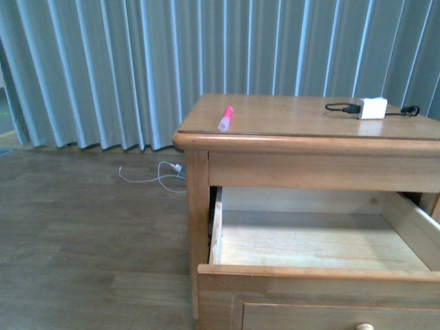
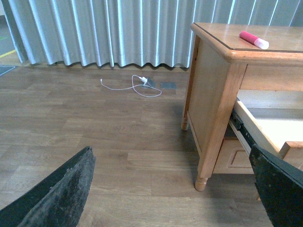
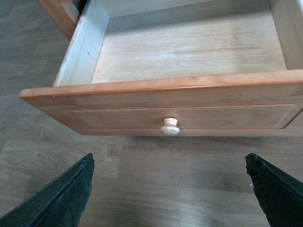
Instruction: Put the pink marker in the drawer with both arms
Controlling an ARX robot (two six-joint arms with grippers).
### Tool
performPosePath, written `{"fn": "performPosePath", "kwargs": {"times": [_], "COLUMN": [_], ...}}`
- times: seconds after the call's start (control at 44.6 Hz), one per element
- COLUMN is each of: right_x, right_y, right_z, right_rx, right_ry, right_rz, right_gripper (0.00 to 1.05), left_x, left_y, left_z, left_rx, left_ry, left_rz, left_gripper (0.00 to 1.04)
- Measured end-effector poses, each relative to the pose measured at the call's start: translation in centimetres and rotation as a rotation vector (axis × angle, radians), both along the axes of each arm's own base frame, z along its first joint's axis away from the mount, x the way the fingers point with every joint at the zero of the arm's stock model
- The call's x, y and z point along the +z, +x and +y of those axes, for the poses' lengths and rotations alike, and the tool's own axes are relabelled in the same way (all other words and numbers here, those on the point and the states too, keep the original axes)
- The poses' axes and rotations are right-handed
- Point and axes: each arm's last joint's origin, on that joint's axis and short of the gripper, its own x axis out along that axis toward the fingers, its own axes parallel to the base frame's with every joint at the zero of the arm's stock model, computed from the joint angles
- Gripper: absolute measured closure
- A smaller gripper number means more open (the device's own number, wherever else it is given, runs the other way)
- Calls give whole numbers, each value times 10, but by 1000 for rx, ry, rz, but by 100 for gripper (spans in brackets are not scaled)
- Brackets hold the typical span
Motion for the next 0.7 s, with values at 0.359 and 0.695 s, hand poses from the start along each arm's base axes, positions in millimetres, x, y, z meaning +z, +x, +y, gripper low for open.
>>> {"fn": "performPosePath", "kwargs": {"times": [0.359,0.695], "right_x": [1,-7], "right_y": [-27,-42], "right_z": [-19,-35], "right_rx": [-164,-160], "right_ry": [-127,-188], "right_rz": [-364,-556], "right_gripper": [23,84], "left_x": [0,0], "left_y": [0,0], "left_z": [0,0], "left_rx": [0,0], "left_ry": [0,0], "left_rz": [0,0], "left_gripper": [6,6]}}
